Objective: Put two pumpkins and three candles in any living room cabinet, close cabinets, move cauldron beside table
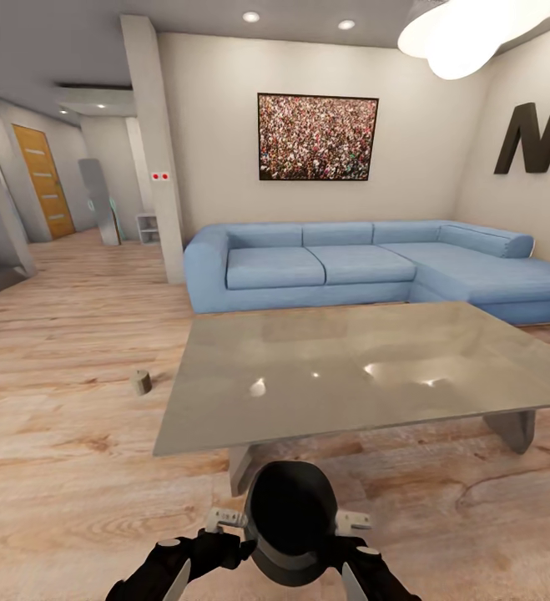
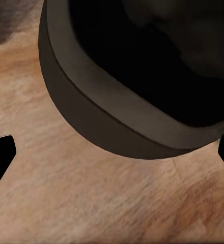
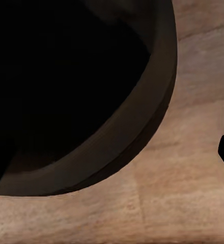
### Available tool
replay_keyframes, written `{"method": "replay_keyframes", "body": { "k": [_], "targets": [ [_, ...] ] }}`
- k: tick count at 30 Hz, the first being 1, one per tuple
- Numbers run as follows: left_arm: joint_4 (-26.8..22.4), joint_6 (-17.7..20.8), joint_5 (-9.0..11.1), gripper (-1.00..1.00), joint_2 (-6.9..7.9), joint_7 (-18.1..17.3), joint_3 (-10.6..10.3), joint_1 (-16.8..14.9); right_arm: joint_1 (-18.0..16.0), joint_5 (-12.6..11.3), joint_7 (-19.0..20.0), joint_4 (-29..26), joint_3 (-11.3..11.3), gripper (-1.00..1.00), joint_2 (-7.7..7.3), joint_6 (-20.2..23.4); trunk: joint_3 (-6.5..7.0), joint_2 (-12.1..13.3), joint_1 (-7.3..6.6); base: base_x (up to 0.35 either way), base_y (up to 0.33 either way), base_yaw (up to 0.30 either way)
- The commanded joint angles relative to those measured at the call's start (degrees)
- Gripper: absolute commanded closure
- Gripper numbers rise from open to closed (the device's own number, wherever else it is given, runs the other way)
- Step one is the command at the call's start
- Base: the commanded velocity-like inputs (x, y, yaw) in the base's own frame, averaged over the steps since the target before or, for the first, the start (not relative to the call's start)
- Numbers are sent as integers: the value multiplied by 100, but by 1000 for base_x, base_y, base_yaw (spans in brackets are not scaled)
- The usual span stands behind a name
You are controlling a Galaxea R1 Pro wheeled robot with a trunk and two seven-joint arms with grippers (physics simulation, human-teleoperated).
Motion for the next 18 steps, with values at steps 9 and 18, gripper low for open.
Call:
{"method": "replay_keyframes", "body": {
  "k": [9, 18],
  "targets": [
    [-10, 35, 2, -100, 1, -8, -1, -1, -1, -45, -40, 1, 22, -100, 1, -4, -6, -3, -2, -119, 0, 0],
    [18, 53, -3, -100, 4, -48, 25, -46, -77, -4, -37, -55, 18, -100, -97, -11, -6, -3, -2, -14, 0, 0]
  ]
}}
